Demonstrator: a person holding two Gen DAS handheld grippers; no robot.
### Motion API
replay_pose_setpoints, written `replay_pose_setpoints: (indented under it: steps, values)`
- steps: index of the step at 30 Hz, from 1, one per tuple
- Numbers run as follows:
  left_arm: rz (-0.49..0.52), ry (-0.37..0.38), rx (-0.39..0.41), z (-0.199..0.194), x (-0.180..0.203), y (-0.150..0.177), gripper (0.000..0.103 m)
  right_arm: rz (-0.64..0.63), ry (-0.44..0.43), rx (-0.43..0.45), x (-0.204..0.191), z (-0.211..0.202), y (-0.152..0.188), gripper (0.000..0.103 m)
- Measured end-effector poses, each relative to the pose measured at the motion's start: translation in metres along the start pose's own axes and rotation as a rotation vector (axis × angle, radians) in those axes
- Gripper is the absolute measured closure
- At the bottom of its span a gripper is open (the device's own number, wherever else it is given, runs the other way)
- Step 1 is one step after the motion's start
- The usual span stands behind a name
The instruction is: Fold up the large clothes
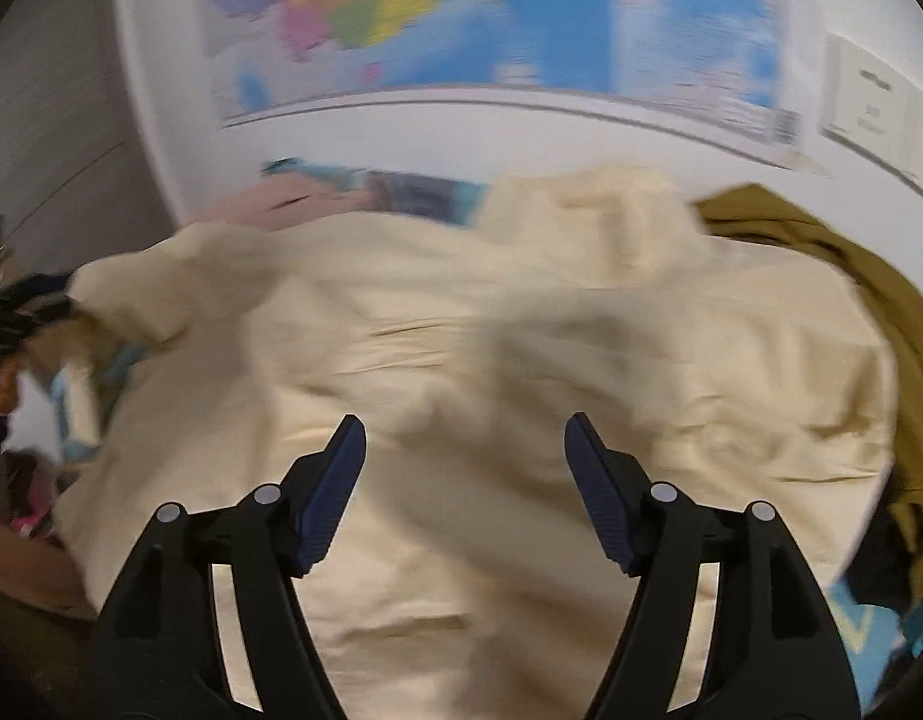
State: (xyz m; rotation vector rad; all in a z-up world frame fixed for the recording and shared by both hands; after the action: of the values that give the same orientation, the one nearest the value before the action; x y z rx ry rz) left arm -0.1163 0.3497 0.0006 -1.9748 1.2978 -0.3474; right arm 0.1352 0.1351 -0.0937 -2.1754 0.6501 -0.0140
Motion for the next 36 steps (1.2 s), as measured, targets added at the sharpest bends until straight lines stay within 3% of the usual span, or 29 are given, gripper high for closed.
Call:
replay_pose_setpoints:
  steps: [3,6,7,8,10,12,16,18,22,26,28,31,33,36]
  values:
    - [-0.017,-0.024,-0.091,0.016,-0.017,0.044,0.025,-0.039,-0.052,-0.028,-0.03,0.021,0.001,0.031]
    - [-0.055,-0.019,-0.105,0.025,-0.03,0.066,0.025,-0.066,-0.09,-0.061,-0.055,0.038,0.008,0.03]
    - [-0.061,-0.038,-0.107,0.028,-0.036,0.07,0.03,-0.068,-0.092,-0.065,-0.062,0.037,0.011,0.03]
    - [-0.064,-0.056,-0.11,0.031,-0.041,0.072,0.052,-0.065,-0.104,-0.071,-0.067,0.039,0.014,0.03]
    - [-0.078,-0.101,-0.128,0.035,-0.055,0.068,0.083,-0.058,-0.105,-0.061,-0.071,0.034,0.015,0.03]
    - [-0.084,-0.171,-0.105,0.031,-0.073,0.053,0.09,-0.041,-0.112,-0.043,-0.071,0.026,0.014,0.03]
    - [-0.022,-0.298,0.084,-0.006,-0.083,-0.019,0.091,-0.01,-0.084,0.011,-0.059,0.001,0.01,0.03]
    - [0.042,-0.302,0.198,-0.028,-0.065,-0.061,0.091,-0.002,-0.065,0.038,-0.05,-0.011,0.007,0.029]
    - [0.189,-0.206,0.333,-0.039,0.006,-0.118,0.09,0.038,-0.036,0.09,-0.034,-0.035,0.006,0.028]
    - [0.355,-0.061,0.368,-0.016,0.102,-0.136,0.087,0.081,-0.019,0.116,-0.019,-0.051,0.013,0.028]
    - [0.413,0.014,0.337,0.004,0.143,-0.132,0.081,0.11,-0.013,0.115,-0.011,-0.056,0.021,0.028]
    - [0.446,0.114,0.197,0.045,0.189,-0.111,0.074,0.13,-0.003,0.102,-0.003,-0.058,0.03,0.028]
    - [0.457,0.168,0.104,0.073,0.208,-0.093,0.069,0.137,-0.006,0.095,0.0,-0.058,0.035,0.028]
    - [0.436,0.228,0.054,0.085,0.213,-0.078,0.054,0.137,-0.012,0.086,0.001,-0.055,0.04,0.028]
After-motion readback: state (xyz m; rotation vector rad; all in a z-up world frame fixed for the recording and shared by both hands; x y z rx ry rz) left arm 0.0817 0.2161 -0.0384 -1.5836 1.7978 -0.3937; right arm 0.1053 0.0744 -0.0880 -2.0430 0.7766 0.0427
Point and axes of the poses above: each gripper's, at about its wrist camera, not at the fingertips, and z roughly the way its jaws point, x to its right, y to its underside, the point moved 10 cm from there along z, roughly the way its jaws point, and after that the axes turned 6 degrees about -y, right-handed, at the moved point
